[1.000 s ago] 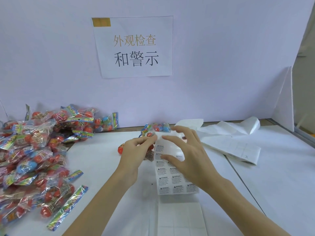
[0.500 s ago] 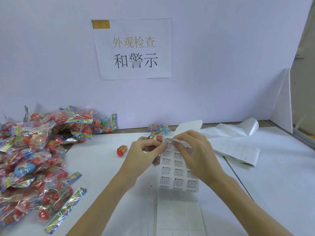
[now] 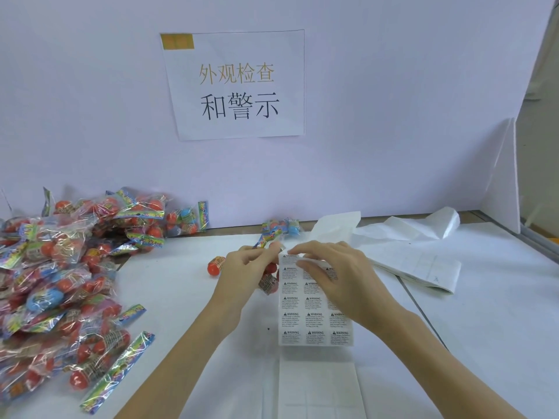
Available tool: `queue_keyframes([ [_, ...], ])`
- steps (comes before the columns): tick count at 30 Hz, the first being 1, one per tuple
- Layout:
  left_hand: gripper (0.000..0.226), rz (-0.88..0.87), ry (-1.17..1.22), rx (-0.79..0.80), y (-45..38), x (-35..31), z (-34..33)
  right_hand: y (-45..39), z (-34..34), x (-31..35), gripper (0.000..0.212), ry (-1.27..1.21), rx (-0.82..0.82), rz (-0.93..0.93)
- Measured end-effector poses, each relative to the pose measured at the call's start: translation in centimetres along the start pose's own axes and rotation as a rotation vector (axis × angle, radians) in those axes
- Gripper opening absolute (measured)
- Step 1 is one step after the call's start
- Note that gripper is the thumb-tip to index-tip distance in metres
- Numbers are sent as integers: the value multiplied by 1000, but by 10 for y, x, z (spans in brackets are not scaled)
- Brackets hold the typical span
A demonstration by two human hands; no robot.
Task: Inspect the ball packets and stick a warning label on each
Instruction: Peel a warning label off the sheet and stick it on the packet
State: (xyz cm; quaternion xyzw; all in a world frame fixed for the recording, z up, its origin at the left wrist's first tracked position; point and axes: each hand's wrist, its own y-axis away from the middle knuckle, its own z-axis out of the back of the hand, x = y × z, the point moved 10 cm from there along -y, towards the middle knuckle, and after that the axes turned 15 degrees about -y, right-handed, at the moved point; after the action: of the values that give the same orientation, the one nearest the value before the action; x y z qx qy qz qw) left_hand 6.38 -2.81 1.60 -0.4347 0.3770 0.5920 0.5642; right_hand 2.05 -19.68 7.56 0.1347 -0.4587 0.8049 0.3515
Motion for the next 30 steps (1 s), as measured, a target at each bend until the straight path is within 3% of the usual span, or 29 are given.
queue_keyframes([
  [4, 15, 80, 1, 30, 0, 8, 2, 3, 2, 18, 24, 62, -32, 167],
  [10, 18, 144, 0, 0, 0, 16, 7, 7, -2, 32, 20, 80, -55, 308],
  [18, 21, 106, -2, 37, -1, 14, 5, 4, -12, 16, 26, 46, -5, 178],
  [26, 18, 106, 4, -17, -2, 14, 9, 5, -9, 27, 16, 26, -11, 270],
  [30, 29, 48, 5, -57, -5, 12, 17, 3, -4, 28, 10, -262, -62, 164],
])
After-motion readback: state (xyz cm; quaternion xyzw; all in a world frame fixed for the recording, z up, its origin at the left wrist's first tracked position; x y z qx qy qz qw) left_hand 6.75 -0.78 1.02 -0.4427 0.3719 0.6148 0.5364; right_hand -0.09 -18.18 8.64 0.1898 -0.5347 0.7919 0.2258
